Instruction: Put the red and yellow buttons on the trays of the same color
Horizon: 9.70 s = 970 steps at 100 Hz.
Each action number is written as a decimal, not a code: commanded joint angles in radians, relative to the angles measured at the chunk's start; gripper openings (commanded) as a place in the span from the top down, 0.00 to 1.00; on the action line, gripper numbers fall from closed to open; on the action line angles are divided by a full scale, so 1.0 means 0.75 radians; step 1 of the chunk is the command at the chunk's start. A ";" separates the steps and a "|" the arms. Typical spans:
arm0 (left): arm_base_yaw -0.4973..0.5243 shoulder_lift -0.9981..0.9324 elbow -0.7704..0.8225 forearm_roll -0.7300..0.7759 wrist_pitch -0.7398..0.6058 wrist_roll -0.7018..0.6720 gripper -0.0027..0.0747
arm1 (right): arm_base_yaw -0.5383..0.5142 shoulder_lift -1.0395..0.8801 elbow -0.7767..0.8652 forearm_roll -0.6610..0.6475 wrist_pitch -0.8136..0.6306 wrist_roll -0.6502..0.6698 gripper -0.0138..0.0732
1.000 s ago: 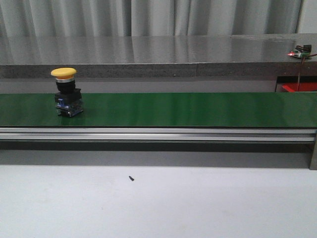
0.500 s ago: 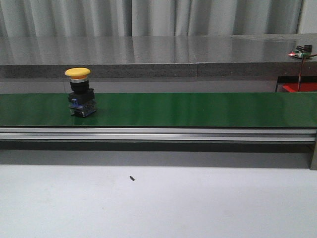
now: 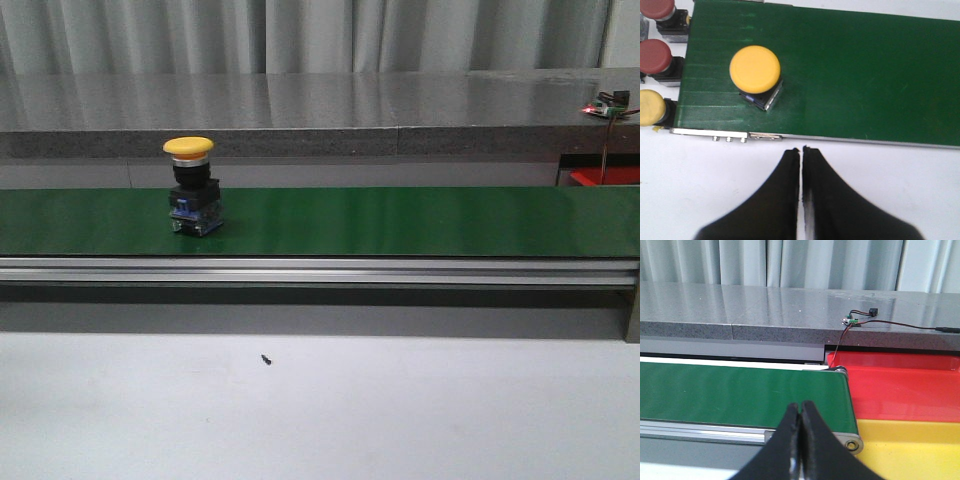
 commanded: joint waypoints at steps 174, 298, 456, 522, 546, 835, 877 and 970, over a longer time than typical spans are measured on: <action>-0.145 -1.285 0.707 -0.072 -0.051 0.003 0.99 | -0.007 0.104 -0.224 -0.020 0.074 -0.005 0.91; -0.145 -1.285 0.707 -0.072 -0.051 0.003 0.99 | 0.234 1.651 -1.543 0.122 1.053 -0.008 0.11; -0.145 -1.285 0.707 -0.072 -0.051 0.003 0.99 | 0.471 2.535 -2.293 0.019 1.467 0.714 0.10; -0.145 -1.285 0.707 -0.072 -0.051 0.003 0.99 | 0.438 2.482 -2.299 -0.058 1.527 0.708 0.57; -0.145 -1.285 0.707 -0.072 -0.051 0.003 0.99 | 0.317 2.339 -2.299 -0.136 1.628 0.567 0.57; -0.145 -1.285 0.707 -0.072 -0.051 0.003 0.99 | -0.287 1.970 -1.742 -0.033 1.276 0.277 0.29; -0.145 -1.285 0.707 -0.072 -0.051 0.003 0.99 | 0.114 1.967 -1.940 0.036 1.374 0.358 0.29; -0.145 -1.285 0.707 -0.072 -0.051 0.003 0.99 | 0.505 2.352 -2.341 0.078 1.522 0.790 0.29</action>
